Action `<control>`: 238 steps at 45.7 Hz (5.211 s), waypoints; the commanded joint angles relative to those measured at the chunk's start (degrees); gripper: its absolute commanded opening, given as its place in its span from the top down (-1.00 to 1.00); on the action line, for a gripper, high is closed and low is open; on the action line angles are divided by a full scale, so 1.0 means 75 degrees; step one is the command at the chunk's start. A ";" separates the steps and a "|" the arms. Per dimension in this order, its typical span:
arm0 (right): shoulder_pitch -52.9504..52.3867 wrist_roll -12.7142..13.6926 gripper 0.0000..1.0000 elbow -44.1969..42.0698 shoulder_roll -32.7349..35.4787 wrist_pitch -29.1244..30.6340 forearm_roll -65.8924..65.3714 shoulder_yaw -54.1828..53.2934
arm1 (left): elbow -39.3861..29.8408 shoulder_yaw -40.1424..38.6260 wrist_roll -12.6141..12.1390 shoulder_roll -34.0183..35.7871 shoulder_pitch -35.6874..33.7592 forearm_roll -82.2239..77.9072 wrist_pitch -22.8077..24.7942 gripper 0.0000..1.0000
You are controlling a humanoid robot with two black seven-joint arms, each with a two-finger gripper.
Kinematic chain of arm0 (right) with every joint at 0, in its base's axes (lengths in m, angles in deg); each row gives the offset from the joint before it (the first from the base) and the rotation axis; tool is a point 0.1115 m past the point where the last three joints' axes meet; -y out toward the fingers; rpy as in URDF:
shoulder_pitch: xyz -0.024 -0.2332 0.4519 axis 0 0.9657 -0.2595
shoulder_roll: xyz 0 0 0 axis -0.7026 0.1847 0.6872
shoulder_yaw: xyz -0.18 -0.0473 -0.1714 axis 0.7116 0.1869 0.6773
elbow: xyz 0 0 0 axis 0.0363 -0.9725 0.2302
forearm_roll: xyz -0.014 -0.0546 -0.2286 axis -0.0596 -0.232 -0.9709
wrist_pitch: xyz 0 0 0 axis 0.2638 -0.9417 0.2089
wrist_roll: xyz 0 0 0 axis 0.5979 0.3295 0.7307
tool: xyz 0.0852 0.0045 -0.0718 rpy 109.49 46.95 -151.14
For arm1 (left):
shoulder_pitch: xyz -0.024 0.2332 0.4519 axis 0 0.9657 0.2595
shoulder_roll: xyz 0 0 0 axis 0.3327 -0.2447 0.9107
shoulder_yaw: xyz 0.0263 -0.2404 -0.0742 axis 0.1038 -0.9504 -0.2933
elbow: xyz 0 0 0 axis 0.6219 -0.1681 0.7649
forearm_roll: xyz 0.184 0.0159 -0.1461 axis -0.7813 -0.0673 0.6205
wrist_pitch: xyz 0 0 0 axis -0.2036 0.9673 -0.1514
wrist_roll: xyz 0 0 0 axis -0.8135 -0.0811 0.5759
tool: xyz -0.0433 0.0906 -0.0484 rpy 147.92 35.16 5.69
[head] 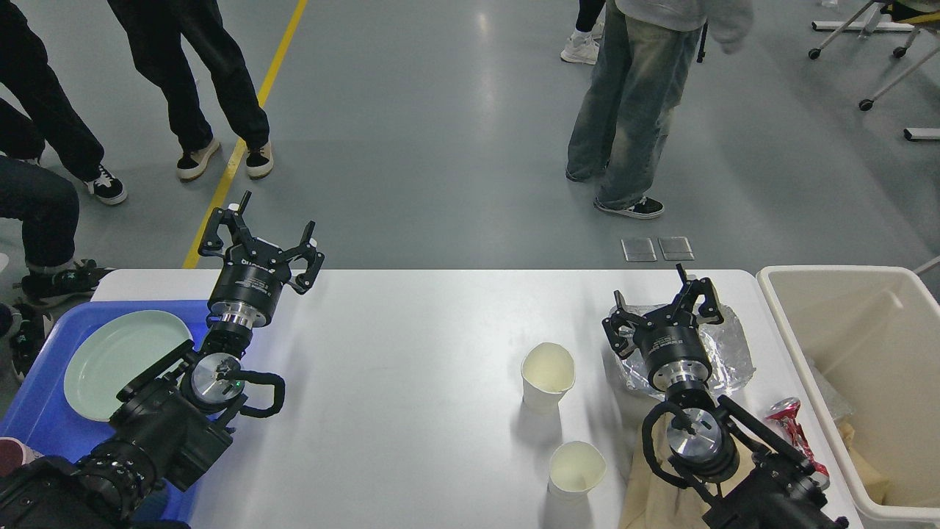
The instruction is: Tidy desktop
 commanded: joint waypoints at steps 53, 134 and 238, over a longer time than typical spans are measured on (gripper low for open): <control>-0.0186 0.0094 -1.00 -0.0011 -0.0117 -0.0199 0.0023 -0.0176 | 0.0044 -0.0090 0.0139 -0.0013 0.0031 -0.0285 -0.0088 -0.94; -1.3334 0.0140 -1.00 0.3514 0.2920 0.3457 -0.0094 1.7156 | 0.0044 -0.0102 0.0139 -0.0013 0.0031 -0.0285 -0.0076 -0.94; -1.0312 0.1535 -1.00 0.6396 0.0587 -0.0737 0.3269 1.8469 | 0.0044 -0.0102 0.0139 -0.0013 0.0043 -0.0285 -0.0041 -0.94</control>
